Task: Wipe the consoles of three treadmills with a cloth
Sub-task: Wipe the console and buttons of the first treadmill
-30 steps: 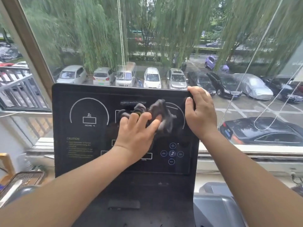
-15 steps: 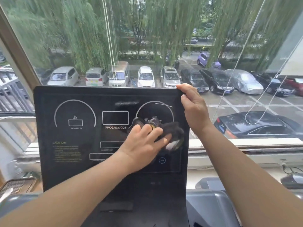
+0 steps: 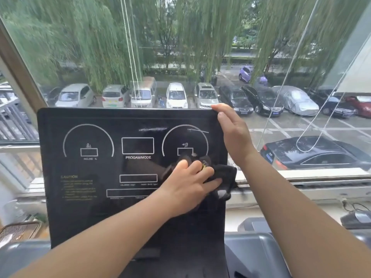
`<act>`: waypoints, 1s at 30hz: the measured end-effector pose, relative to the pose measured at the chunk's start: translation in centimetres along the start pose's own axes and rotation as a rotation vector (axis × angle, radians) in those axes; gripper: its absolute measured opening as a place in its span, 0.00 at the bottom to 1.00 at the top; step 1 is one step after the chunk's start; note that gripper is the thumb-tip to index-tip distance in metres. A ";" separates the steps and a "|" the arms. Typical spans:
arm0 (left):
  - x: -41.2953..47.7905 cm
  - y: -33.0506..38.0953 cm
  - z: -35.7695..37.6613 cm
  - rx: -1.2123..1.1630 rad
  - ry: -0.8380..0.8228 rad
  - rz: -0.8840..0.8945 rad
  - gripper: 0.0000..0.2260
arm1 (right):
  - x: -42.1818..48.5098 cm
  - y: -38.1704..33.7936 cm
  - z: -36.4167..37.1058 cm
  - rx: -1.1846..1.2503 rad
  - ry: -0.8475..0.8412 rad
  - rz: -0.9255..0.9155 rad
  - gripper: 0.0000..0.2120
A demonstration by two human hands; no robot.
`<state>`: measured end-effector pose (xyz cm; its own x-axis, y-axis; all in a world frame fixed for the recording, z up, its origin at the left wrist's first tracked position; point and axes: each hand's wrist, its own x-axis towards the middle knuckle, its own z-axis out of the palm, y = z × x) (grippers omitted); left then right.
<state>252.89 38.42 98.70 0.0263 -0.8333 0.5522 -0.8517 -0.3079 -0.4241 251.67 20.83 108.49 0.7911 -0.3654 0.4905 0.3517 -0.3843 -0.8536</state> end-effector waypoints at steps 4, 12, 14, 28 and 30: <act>3.4 -5.5 -2.4 0.111 0.169 -0.274 0.15 | 0.2 0.1 -0.1 -0.003 -0.010 -0.033 0.20; 1.8 1.2 0.2 -0.003 0.142 -0.333 0.15 | 0.3 0.5 0.0 -0.006 0.031 -0.061 0.17; -0.4 1.7 0.3 -0.050 -0.007 -0.037 0.14 | 0.3 0.6 0.1 -0.014 0.024 -0.057 0.17; 0.7 -0.2 -0.6 -0.051 0.137 -0.405 0.13 | -0.2 0.5 0.1 -0.127 0.010 -0.028 0.21; -1.8 1.7 0.1 -0.096 -0.007 -0.080 0.15 | -0.6 0.1 -0.2 -0.164 -0.020 -0.009 0.23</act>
<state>251.47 39.34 96.88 0.0994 -0.8110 0.5766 -0.8929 -0.3285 -0.3080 251.13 20.90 108.17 0.7988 -0.3449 0.4929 0.2738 -0.5211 -0.8084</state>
